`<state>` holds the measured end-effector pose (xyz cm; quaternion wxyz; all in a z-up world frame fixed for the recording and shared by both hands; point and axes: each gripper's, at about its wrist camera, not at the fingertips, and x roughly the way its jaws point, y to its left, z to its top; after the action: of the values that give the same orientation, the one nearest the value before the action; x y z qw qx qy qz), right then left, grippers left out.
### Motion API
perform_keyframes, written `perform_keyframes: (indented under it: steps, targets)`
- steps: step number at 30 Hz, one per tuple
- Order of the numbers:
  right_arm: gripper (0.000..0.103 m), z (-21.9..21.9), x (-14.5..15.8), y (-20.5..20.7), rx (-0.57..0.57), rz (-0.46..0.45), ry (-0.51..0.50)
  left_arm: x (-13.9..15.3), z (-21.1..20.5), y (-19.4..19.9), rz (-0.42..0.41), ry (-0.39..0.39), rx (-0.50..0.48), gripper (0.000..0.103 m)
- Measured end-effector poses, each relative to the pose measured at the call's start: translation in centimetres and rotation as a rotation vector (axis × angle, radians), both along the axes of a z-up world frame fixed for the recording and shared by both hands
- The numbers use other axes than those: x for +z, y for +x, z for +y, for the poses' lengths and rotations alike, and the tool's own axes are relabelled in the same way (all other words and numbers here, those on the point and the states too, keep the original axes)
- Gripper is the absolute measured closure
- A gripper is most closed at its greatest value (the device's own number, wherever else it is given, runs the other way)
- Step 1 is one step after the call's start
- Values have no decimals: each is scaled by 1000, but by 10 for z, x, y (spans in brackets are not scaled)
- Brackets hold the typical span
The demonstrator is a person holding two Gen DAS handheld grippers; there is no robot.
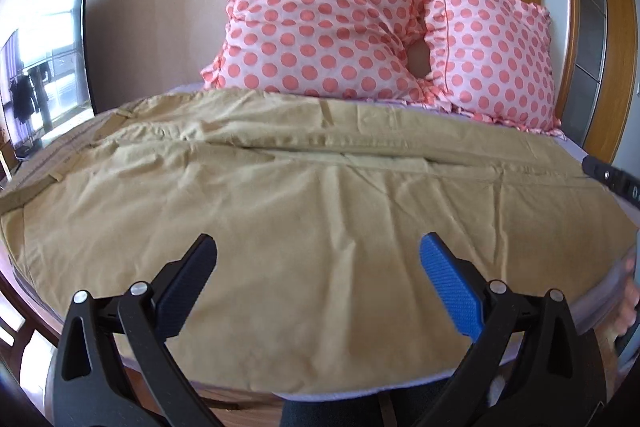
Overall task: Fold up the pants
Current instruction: 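Reach the right tool to the trouser hem and close on it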
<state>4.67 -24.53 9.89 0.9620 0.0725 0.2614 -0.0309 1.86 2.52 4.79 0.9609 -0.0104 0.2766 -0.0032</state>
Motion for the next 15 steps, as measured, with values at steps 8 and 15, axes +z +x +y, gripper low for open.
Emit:
perform_keyframes:
  steps: [8,15]
  targets:
    - [9,-115,2,183,-371,264,18,31,16,36,-75,-30,2,2]
    - [20,-179,-39,298,-601,458,91,27,32,43,-112,-44,-4,2]
